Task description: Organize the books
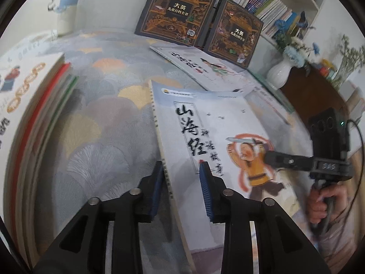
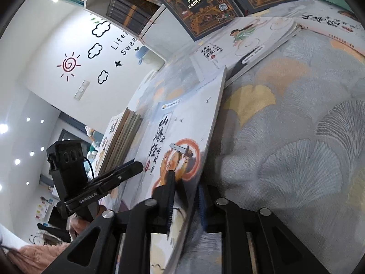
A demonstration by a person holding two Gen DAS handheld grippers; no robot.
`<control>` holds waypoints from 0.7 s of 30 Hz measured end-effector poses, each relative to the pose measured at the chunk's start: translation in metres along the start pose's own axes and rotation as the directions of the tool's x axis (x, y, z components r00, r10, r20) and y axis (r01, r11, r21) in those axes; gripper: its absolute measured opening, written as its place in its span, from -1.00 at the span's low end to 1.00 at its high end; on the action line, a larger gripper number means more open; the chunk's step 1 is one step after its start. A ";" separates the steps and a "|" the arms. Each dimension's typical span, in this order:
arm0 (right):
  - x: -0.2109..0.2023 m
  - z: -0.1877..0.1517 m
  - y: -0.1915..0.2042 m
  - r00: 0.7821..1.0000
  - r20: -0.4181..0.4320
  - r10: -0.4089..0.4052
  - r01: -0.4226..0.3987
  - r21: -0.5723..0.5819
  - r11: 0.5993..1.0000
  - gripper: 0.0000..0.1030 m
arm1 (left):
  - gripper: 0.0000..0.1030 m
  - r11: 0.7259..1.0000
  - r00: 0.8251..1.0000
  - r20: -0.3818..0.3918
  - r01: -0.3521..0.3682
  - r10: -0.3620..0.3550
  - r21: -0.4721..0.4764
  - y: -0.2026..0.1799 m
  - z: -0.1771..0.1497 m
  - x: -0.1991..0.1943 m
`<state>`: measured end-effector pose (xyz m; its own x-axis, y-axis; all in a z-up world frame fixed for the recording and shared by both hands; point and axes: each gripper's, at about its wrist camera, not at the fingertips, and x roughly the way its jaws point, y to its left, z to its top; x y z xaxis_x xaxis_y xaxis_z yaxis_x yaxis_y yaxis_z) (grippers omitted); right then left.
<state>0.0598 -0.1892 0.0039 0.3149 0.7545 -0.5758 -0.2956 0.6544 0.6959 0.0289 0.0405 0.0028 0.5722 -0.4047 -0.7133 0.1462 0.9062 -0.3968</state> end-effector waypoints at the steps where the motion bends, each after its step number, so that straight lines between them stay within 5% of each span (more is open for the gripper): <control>1: -0.001 0.000 0.004 1.000 0.003 -0.011 0.011 -0.006 1.000 -0.64 | -0.45 1.000 1.000 -0.007 0.016 -0.016 -0.020 0.002 0.001 -0.001; 13: -0.021 0.011 0.090 0.998 0.065 -0.023 0.035 -0.179 0.983 -0.64 | -0.45 0.990 0.989 0.066 0.133 -0.129 -0.056 0.013 0.021 -0.059; 21: 0.004 0.027 0.155 0.999 0.054 -0.004 0.020 -0.307 0.951 -0.63 | -0.45 0.994 0.983 0.163 0.098 -0.090 -0.039 0.041 0.049 -0.112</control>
<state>0.0395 -0.0858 0.1208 0.3641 0.7482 -0.5547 -0.5521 0.6530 0.5184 0.0101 0.1296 0.0948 0.6805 -0.4593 -0.5710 0.1700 0.8569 -0.4867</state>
